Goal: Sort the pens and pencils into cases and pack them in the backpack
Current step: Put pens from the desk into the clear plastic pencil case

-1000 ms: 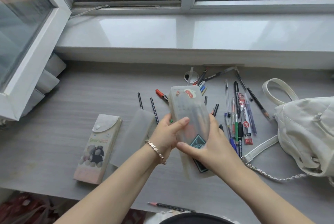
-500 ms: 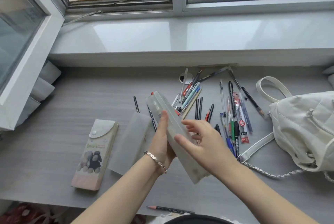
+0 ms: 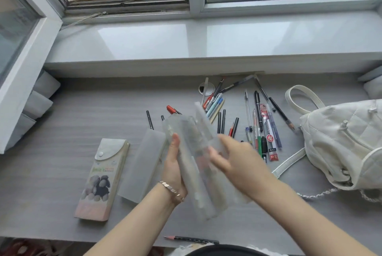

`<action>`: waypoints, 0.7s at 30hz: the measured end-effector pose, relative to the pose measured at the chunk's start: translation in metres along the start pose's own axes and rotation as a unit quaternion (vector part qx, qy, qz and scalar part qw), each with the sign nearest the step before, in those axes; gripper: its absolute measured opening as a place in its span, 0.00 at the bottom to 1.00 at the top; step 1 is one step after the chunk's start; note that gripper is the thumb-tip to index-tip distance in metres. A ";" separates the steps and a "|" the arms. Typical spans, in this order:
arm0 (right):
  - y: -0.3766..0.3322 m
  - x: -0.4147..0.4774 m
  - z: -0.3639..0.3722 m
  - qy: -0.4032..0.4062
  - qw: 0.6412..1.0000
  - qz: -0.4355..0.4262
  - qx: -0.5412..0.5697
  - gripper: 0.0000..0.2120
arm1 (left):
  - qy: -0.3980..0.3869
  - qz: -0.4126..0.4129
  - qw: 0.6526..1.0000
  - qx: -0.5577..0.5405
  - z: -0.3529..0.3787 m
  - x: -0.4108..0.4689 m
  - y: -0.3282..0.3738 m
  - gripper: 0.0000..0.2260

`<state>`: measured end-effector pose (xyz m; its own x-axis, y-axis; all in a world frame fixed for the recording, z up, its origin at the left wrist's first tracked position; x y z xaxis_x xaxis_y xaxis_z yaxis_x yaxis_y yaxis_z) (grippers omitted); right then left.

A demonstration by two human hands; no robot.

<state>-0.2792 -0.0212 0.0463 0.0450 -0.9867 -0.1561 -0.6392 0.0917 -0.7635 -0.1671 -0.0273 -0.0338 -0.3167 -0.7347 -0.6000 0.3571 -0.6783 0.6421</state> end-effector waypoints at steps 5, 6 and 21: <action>0.057 0.014 -0.014 0.063 0.960 0.106 0.251 0.22 | 0.037 -0.082 0.996 0.027 -0.031 0.009 0.007 0.35; 0.064 0.014 -0.009 0.052 0.947 0.121 0.292 0.18 | 0.056 -0.093 0.993 0.048 -0.036 0.008 0.008 0.35; 0.174 0.002 -0.017 0.103 0.938 0.320 -0.091 0.15 | 0.296 -0.054 0.900 0.316 -0.056 -0.009 0.029 0.31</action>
<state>-0.4035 -0.0096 -0.0765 -0.5293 -0.7448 -0.4064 -0.6063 0.6671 -0.4329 -0.1051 -0.0397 -0.0365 0.2706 -0.6565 -0.7041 -0.2784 -0.7535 0.5956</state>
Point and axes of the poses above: each hand's wrist, its own x-axis towards the middle knuckle, its own z-axis out of the palm, y = z × x, the point moved 7 cm from there along x, towards the middle knuckle, and after that the axes turned 7 degrees about x, right-handed, at the moved point
